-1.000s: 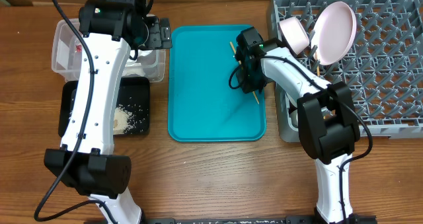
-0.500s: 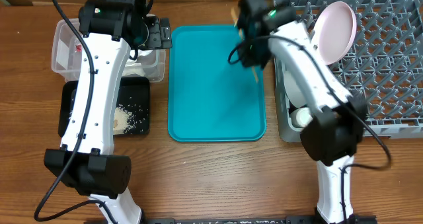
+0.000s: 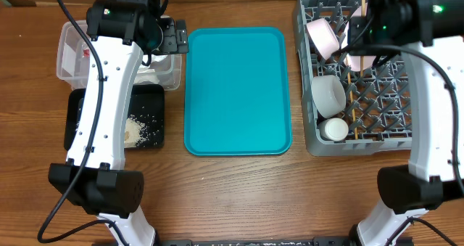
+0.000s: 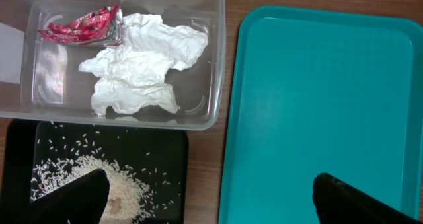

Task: Sort waste into correct bins and load items into the dishwasher
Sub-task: 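Carry the second chopstick to the rack and insert it upright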

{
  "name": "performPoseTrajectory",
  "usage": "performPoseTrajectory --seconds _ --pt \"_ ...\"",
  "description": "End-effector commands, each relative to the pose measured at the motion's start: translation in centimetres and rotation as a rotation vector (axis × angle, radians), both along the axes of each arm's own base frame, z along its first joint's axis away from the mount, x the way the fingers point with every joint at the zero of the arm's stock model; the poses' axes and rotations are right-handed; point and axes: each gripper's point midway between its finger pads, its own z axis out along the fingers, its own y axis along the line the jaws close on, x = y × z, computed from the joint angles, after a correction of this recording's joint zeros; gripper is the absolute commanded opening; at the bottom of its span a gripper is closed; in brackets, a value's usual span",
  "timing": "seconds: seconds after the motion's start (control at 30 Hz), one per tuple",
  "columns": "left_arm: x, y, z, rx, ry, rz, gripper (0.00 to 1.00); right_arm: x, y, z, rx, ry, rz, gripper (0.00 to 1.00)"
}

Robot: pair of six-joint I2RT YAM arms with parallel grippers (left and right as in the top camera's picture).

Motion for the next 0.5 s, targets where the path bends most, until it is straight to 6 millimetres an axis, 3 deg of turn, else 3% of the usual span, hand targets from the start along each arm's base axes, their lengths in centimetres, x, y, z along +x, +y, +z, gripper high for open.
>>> performPoseTrajectory --seconds 0.0,0.2,0.47 --pt "-0.1 0.0 1.3 -0.006 -0.034 0.013 1.00 -1.5 -1.3 -5.8 -0.026 0.202 -0.045 0.04" --pt "-0.1 0.0 1.3 -0.006 -0.034 0.013 1.00 -3.9 -4.1 -11.9 -0.066 0.399 -0.103 0.04" --pt "-0.1 0.0 1.3 -0.006 -0.034 0.013 1.00 -5.6 -6.4 -16.4 -0.066 0.499 -0.140 0.04"
